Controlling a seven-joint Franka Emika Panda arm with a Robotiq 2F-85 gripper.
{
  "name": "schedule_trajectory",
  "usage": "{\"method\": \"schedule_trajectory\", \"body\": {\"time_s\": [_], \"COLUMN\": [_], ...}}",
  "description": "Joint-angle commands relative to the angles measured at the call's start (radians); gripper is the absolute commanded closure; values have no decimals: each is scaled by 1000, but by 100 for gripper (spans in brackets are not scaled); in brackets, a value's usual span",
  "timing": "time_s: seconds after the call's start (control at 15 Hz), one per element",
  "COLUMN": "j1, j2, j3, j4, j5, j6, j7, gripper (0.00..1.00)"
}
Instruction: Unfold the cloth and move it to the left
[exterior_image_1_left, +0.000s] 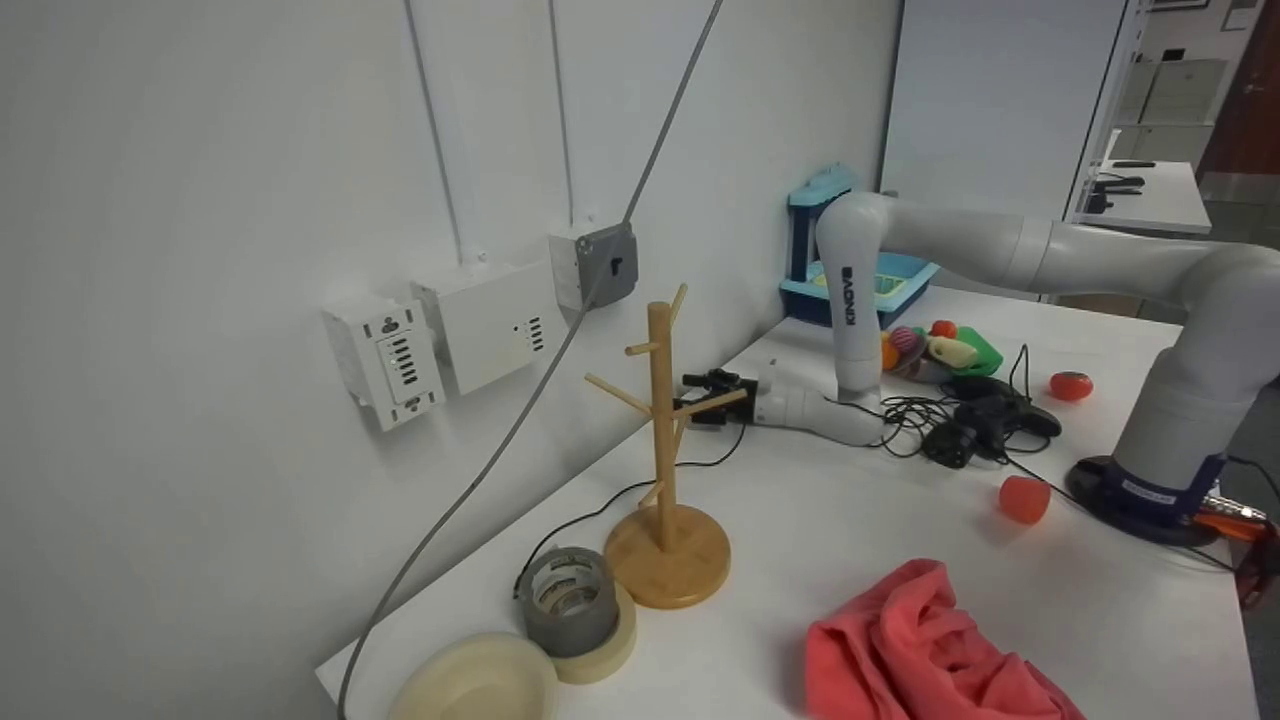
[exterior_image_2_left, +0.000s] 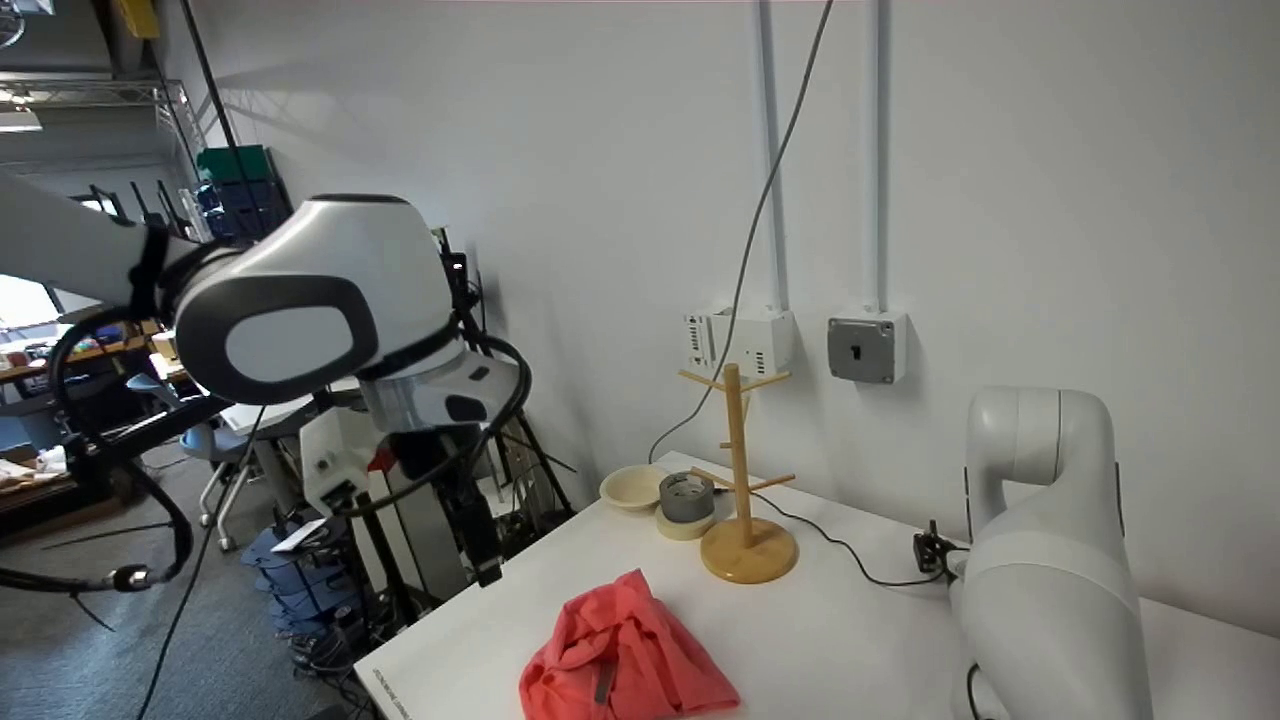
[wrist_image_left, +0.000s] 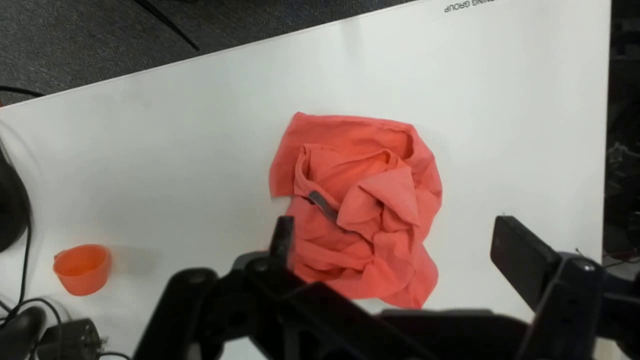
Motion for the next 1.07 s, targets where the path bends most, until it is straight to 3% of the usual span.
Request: {"method": "schedule_trajectory", "body": {"time_s": [0.0, 0.33, 0.4, 0.6, 1.0], "j1": [-5, 5, 7, 7, 4], "j2": [180, 375, 297, 366, 391], "j3": [-6, -6, -8, -8, -9], "j4": [26, 124, 54, 104, 119], "j5": [-54, -105, -87, -92, -99], "j6": [94, 109, 121, 121, 144], "j7": [-18, -34, -14, -16, -13], "gripper": [0, 0, 0, 0, 0]}}
